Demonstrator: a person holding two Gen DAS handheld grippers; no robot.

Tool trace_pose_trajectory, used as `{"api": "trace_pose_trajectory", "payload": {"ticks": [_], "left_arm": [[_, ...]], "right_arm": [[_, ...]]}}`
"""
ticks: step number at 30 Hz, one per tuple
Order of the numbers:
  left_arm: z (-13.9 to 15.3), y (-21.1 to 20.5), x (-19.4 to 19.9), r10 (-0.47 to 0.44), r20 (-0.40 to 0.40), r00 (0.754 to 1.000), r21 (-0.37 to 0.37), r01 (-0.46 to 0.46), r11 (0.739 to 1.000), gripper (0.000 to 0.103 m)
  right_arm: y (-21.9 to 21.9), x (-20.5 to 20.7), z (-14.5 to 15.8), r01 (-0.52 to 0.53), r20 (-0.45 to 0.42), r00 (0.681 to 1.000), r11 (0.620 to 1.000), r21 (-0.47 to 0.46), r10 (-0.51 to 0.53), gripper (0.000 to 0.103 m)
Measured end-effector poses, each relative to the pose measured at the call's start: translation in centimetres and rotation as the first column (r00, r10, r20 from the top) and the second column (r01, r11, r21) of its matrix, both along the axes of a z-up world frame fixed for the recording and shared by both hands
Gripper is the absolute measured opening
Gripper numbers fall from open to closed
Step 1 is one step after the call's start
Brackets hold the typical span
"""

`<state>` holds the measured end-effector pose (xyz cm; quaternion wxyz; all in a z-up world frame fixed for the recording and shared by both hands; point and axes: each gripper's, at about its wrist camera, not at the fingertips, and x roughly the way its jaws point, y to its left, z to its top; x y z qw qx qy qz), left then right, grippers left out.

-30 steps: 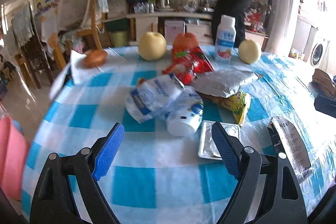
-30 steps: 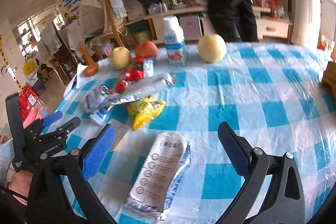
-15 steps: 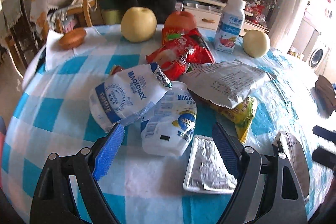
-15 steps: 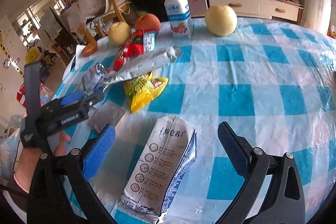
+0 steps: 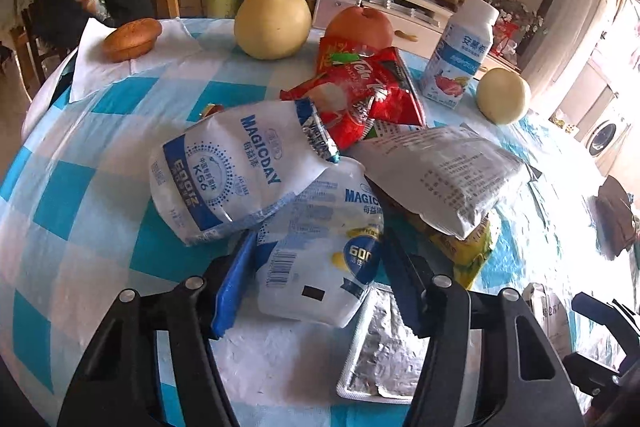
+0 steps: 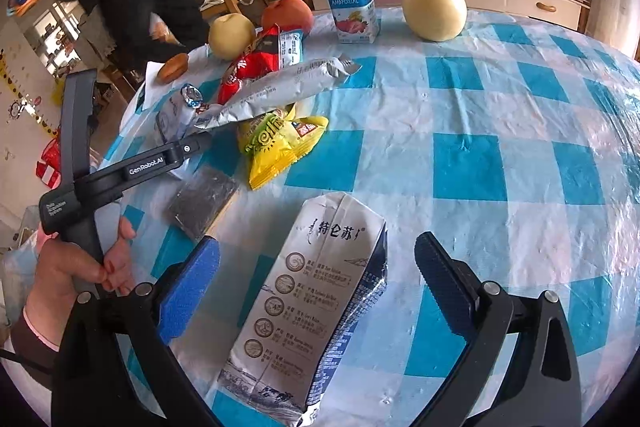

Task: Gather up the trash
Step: 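Grasp the white Magic Day bottle with the left tool while the right tool grasps the white carton, then carry the bottle and the carton in both tools over the pink bucket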

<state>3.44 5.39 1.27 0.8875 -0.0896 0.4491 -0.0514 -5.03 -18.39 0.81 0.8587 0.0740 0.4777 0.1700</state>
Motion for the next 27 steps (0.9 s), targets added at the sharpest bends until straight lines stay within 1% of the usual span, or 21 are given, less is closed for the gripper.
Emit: {"api": "trace_pose_trajectory", "payload": {"ticks": [3, 5, 6, 7, 9, 15, 16, 17, 23, 27], "left_arm": [[0.2, -0.2, -0.4, -0.005, 0.006, 1.000, -0.001, 0.005, 1.000, 0.063], [0.5, -0.1, -0.6, -0.009, 0.015, 1.000, -0.003, 0.010, 1.000, 0.063], [0.7, 0.0, -0.8, -0.011, 0.022, 1.000, -0.005, 0.011, 1.000, 0.063], [0.9, 0.1, -1.0, -0.012, 0.028, 1.000, -0.012, 0.013, 1.000, 0.063], [1.3, 0.4, -1.3, -0.016, 0.036, 0.999, -0.027, 0.017, 0.999, 0.063], [2.2, 1.2, -2.0, -0.018, 0.057, 0.998, -0.050, 0.021, 0.999, 0.063], [2.3, 1.4, -2.2, -0.017, 0.061, 0.998, -0.056, 0.020, 0.998, 0.063], [2.6, 1.5, -2.4, -0.017, 0.068, 0.998, -0.059, 0.020, 0.998, 0.063], [3.5, 2.5, -3.4, -0.010, 0.093, 0.996, -0.078, 0.017, 0.997, 0.063], [4.2, 3.3, -4.0, -0.003, 0.109, 0.994, -0.102, 0.014, 0.995, 0.063]], "right_arm": [[-0.1, 0.2, -0.5, 0.006, -0.015, 1.000, 1.000, -0.003, -0.006, 0.096], [0.0, 0.4, -0.8, 0.008, -0.026, 1.000, 1.000, -0.005, -0.008, 0.087], [0.1, 0.5, -1.1, 0.005, -0.036, 0.999, 1.000, -0.006, -0.006, 0.078], [0.2, 0.6, -1.2, 0.004, -0.042, 0.999, 1.000, -0.011, -0.005, 0.076], [0.6, 0.7, -1.7, -0.001, -0.057, 0.998, 1.000, -0.031, -0.001, 0.076], [2.4, 0.4, -2.1, -0.024, -0.017, 1.000, 0.989, -0.145, 0.022, 0.075], [2.7, 0.3, -2.1, -0.024, -0.005, 1.000, 0.985, -0.170, 0.024, 0.070], [2.9, 0.3, -2.2, -0.029, 0.003, 1.000, 0.982, -0.184, 0.031, 0.070], [2.7, 0.4, -2.0, -0.009, 0.024, 1.000, 0.984, -0.177, 0.013, 0.066], [2.6, 0.3, -1.4, 0.009, 0.065, 0.998, 0.987, -0.163, 0.002, 0.066]]}}
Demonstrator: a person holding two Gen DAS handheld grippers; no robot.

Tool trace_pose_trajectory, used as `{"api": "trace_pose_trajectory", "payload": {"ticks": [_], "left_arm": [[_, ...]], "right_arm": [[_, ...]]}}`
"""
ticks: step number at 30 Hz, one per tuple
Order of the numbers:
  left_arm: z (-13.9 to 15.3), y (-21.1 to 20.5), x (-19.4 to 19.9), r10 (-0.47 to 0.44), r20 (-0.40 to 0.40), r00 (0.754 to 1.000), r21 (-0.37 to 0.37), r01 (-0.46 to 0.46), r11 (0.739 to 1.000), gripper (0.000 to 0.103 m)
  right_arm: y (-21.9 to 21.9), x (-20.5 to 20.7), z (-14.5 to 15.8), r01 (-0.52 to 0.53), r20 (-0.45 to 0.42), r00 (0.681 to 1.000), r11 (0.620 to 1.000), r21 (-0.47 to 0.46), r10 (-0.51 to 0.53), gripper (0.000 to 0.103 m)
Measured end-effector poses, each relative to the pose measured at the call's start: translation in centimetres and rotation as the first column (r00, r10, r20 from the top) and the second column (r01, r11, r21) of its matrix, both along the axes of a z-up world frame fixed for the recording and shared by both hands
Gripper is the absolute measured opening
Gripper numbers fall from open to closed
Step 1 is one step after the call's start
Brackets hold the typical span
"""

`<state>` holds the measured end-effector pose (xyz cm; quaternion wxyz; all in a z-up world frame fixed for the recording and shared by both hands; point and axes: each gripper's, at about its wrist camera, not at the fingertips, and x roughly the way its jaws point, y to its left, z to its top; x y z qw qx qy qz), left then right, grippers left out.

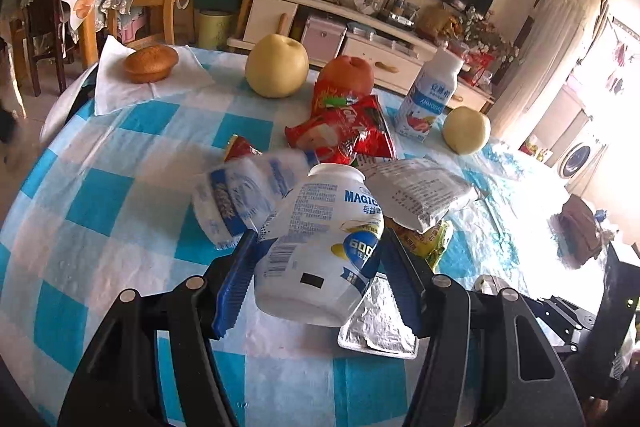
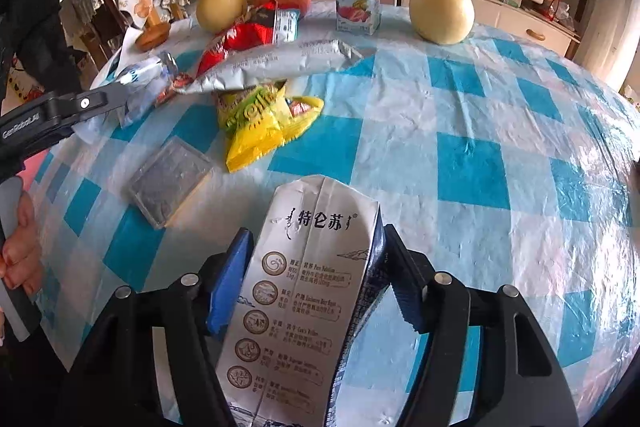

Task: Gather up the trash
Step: 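Carry the bottle and the carton in both tools over the pink bucket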

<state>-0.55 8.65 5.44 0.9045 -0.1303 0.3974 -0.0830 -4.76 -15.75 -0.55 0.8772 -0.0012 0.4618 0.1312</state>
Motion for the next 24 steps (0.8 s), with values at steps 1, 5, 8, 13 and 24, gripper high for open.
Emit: {"api": "trace_pose_trajectory", "payload": {"ticks": [1, 5, 8, 13, 24], "left_arm": [[0.2, 0.2, -0.2, 0.001, 0.005, 1.000, -0.005, -0.001, 1.000, 0.063], [0.8, 1.2, -0.8, 0.015, 0.022, 1.000, -0.019, -0.015, 1.000, 0.063], [1.4, 2.4, -1.4, 0.043, 0.038, 0.998, -0.029, -0.042, 0.999, 0.063], [3.0, 4.5, -2.5, 0.115, 0.090, 0.989, -0.004, -0.115, 0.993, 0.063], [6.4, 11.2, -5.0, 0.330, 0.200, 0.922, 0.085, -0.352, 0.932, 0.063]], "right_arm": [[0.0, -0.1, 0.4, 0.001, 0.018, 1.000, 1.000, 0.010, -0.001, 0.066], [-0.1, -0.1, 1.3, 0.003, 0.055, 0.998, 0.998, 0.063, -0.007, 0.065], [-0.2, -0.1, 2.0, 0.003, 0.078, 0.997, 0.992, 0.126, -0.012, 0.065], [0.8, -0.4, 3.4, -0.020, 0.117, 0.993, 0.975, 0.220, -0.006, 0.065], [10.4, -2.2, 5.6, -0.175, 0.185, 0.973, 0.960, 0.217, 0.136, 0.065]]}}
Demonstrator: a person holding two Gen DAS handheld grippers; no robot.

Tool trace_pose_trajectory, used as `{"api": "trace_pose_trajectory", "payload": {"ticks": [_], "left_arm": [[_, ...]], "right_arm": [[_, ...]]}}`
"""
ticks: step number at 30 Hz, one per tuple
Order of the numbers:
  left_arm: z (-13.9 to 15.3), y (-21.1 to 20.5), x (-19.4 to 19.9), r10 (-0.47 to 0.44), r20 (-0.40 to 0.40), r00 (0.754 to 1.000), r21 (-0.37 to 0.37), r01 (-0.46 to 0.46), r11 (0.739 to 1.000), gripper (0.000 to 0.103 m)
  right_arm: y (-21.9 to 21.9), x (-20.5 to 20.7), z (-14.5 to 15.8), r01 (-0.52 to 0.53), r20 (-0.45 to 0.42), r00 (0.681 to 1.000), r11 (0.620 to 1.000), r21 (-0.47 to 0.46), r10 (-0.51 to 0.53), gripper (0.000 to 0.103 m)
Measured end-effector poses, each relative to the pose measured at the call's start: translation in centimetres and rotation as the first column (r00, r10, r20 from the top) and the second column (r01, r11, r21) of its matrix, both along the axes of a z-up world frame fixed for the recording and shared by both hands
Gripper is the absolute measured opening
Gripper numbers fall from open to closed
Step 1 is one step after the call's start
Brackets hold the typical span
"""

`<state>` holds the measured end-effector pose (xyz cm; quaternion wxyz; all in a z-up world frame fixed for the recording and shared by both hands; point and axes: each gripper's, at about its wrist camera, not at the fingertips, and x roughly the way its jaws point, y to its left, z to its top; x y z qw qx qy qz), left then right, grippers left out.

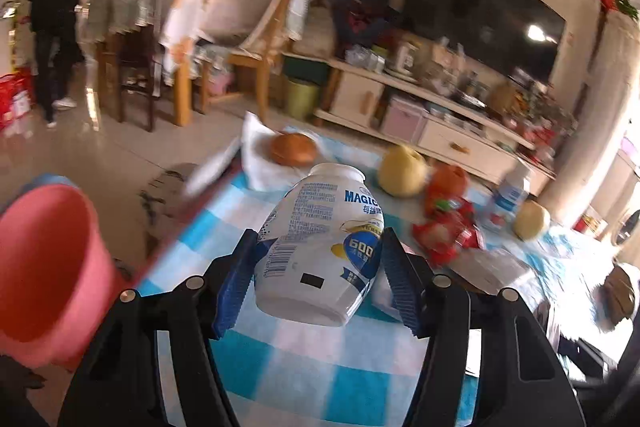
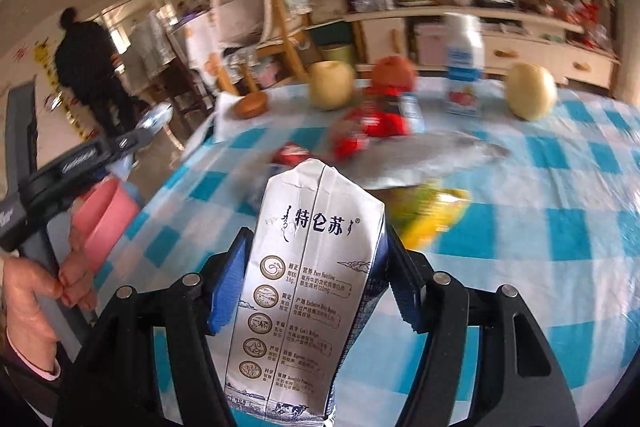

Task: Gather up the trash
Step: 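Carry the bottle and the carton in both tools over the pink bucket, then open the left tool to drop the white bottle into the bucket while the right tool drops the carton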

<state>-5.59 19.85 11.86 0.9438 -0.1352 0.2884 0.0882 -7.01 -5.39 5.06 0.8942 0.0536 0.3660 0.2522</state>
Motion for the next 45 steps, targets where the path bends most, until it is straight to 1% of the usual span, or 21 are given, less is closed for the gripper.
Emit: {"api": "trace_pose_trajectory", "payload": {"ticks": [2, 4, 7, 10, 11, 14, 15, 17, 18, 21, 25, 29, 32, 35, 40, 43, 44, 45], "left_arm": [[0.4, 1.6, -0.5, 0.050, 0.010, 0.999, 0.000, -0.050, 0.999, 0.063], [0.8, 3.6, -1.1, 0.118, 0.016, 0.993, -0.004, -0.118, 0.993, 0.063], [1.1, 7.2, -2.1, 0.229, 0.015, 0.973, -0.030, -0.228, 0.973, 0.063], [1.1, 10.2, -3.1, 0.325, -0.001, 0.946, -0.043, -0.324, 0.945, 0.063], [1.0, 11.6, -3.5, 0.361, -0.010, 0.933, -0.055, -0.361, 0.931, 0.063], [1.0, 14.3, -4.7, 0.425, -0.029, 0.905, -0.074, -0.426, 0.902, 0.063], [1.0, 15.5, -5.3, 0.457, -0.038, 0.889, -0.076, -0.458, 0.886, 0.063], [1.1, 17.0, -6.0, 0.494, -0.044, 0.868, -0.078, -0.496, 0.865, 0.063], [1.0, 18.1, -6.5, 0.522, -0.051, 0.851, -0.078, -0.525, 0.848, 0.063], [0.8, 20.4, -7.8, 0.576, -0.064, 0.815, -0.090, -0.579, 0.810, 0.063], [0.3, 22.7, -9.4, 0.624, -0.079, 0.777, -0.117, -0.629, 0.768, 0.063], [-0.4, 24.5, -10.2, 0.651, -0.100, 0.752, -0.142, -0.659, 0.739, 0.063], [-0.8, 25.3, -10.8, 0.667, -0.115, 0.736, -0.141, -0.677, 0.723, 0.063], [-1.1, 25.9, -10.9, 0.669, -0.125, 0.733, -0.148, -0.680, 0.718, 0.063], [-1.8, 26.2, -10.7, 0.675, -0.157, 0.721, -0.139, -0.693, 0.708, 0.063], [-1.9, 26.2, -10.6, 0.683, -0.171, 0.710, -0.126, -0.703, 0.699, 0.063], [-1.9, 26.1, -10.5, 0.690, -0.177, 0.702, -0.110, -0.711, 0.695, 0.064], [-2.0, 26.1, -10.5, 0.694, -0.181, 0.697, -0.097, -0.715, 0.692, 0.069]], "right_arm": [[2.4, -0.4, 0.5, -0.041, 0.013, 0.999, 0.999, -0.003, 0.041, 0.065], [4.7, -0.5, 1.2, -0.075, 0.023, 0.997, 0.997, 0.007, 0.075, 0.065], [8.3, -0.3, 2.3, -0.126, 0.039, 0.991, 0.992, 0.032, 0.124, 0.065], [12.2, 0.2, 3.4, -0.179, 0.049, 0.983, 0.982, 0.061, 0.176, 0.065], [13.5, 0.3, 3.7, -0.197, 0.052, 0.980, 0.978, 0.069, 0.194, 0.065], [17.2, 0.6, 4.6, -0.251, 0.063, 0.967, 0.964, 0.083, 0.246, 0.065], [18.2, 0.7, 4.9, -0.263, 0.065, 0.964, 0.961, 0.085, 0.258, 0.065], [20.9, 1.2, 5.4, -0.293, 0.068, 0.955, 0.951, 0.100, 0.288, 0.065], [21.8, 1.3, 5.5, -0.303, 0.065, 0.953, 0.947, 0.111, 0.297, 0.065], [25.1, 1.8, 5.9, -0.333, 0.052, 0.943, 0.930, 0.154, 0.329, 0.065], [29.4, 1.9, 5.8, -0.380, 0.041, 0.924, 0.909, 0.173, 0.379, 0.065], [33.6, 1.6, 5.3, -0.426, 0.033, 0.904, 0.890, 0.163, 0.426, 0.065], [35.1, 1.6, 4.5, -0.437, 0.017, 0.898, 0.883, 0.170, 0.441, 0.065], [36.0, 2.0, 3.8, -0.434, 0.000, 0.898, 0.885, 0.170, 0.441, 0.065], [36.6, 2.2, 2.2, -0.438, -0.048, 0.891, 0.881, 0.177, 0.452, 0.065], [36.1, 2.6, 1.7, -0.418, -0.062, 0.899, 0.892, 0.171, 0.433, 0.067], [35.7, 2.6, 1.8, -0.406, -0.063, 0.904, 0.897, 0.174, 0.422, 0.068], [35.4, 2.7, 1.8, -0.397, -0.061, 0.909, 0.902, 0.172, 0.412, 0.071]]}}
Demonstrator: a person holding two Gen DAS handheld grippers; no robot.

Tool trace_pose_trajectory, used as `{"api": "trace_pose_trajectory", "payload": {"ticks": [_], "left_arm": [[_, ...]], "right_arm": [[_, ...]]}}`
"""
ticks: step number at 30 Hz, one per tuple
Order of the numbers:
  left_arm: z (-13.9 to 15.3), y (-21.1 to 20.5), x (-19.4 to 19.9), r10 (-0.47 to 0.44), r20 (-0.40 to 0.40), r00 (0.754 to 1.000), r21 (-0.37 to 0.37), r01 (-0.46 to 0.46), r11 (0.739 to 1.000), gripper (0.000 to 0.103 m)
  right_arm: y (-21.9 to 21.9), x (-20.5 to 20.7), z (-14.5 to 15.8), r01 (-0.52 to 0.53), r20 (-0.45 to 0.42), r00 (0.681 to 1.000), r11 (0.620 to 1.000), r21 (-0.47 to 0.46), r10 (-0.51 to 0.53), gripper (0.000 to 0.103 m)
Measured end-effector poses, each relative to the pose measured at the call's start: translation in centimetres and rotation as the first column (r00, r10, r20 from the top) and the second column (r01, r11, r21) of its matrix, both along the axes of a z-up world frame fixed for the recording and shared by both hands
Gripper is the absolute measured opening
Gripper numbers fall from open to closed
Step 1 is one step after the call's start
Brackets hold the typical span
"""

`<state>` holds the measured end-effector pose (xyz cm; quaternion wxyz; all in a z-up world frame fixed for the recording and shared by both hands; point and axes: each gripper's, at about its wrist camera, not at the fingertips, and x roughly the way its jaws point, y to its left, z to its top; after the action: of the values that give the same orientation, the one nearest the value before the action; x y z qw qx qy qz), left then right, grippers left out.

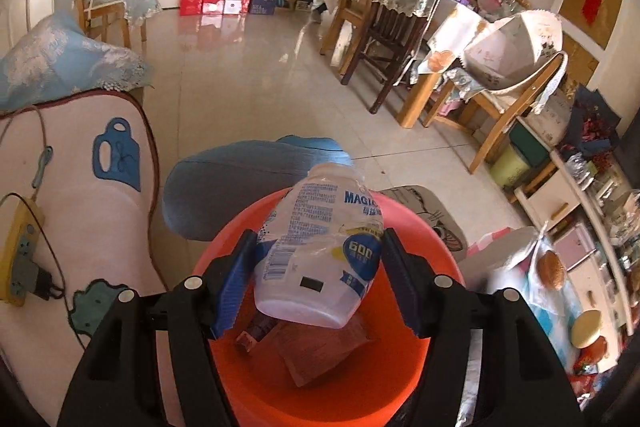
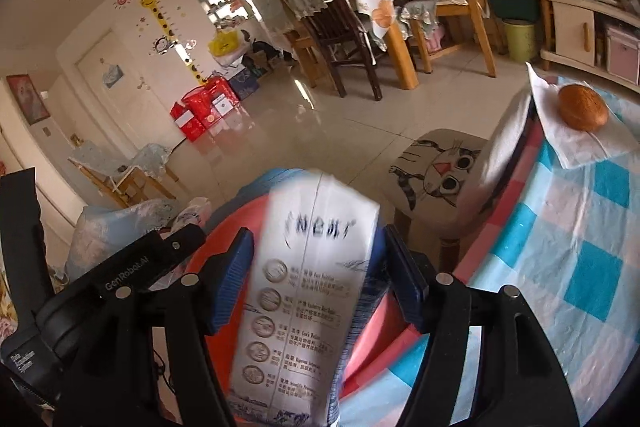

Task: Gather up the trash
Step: 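Open the left tool to drop the white bottle into the bucket while the right tool drops the carton, then move both open tools back over the table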

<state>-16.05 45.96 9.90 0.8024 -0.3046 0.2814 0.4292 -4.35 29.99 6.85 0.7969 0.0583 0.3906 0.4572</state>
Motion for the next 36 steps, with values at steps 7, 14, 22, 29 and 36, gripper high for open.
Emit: {"api": "trace_pose_trajectory", "payload": {"ticks": [7, 14, 22, 29, 36], "left_arm": [[0.5, -1.0, 0.5, -0.011, -0.031, 0.999, 0.058, 0.012, 0.998, 0.081], [1.2, -3.0, 1.7, -0.074, -0.047, 0.996, 0.128, 0.079, 0.989, 0.085], [2.4, -6.1, 2.9, -0.133, -0.060, 0.989, 0.280, 0.145, 0.949, 0.085], [3.3, -8.0, 3.4, -0.183, -0.017, 0.983, 0.351, 0.178, 0.919, 0.085], [3.8, -10.8, 5.1, -0.251, -0.109, 0.962, 0.406, 0.274, 0.872, 0.085]], "right_arm": [[-3.0, 0.1, 0.7, 0.083, 0.060, 0.995, 0.996, -0.019, -0.082, 0.088], [-6.2, -0.7, 1.3, 0.136, 0.158, 0.980, 0.987, -0.084, -0.122, 0.094], [-10.1, -2.2, 1.0, 0.188, 0.248, 0.958, 0.968, -0.164, -0.145, 0.094], [-12.7, -2.5, 0.9, 0.223, 0.276, 0.947, 0.954, -0.202, -0.163, 0.096], [-14.9, -3.8, 1.1, 0.238, 0.333, 0.931, 0.940, -0.244, -0.150, 0.096]]}}
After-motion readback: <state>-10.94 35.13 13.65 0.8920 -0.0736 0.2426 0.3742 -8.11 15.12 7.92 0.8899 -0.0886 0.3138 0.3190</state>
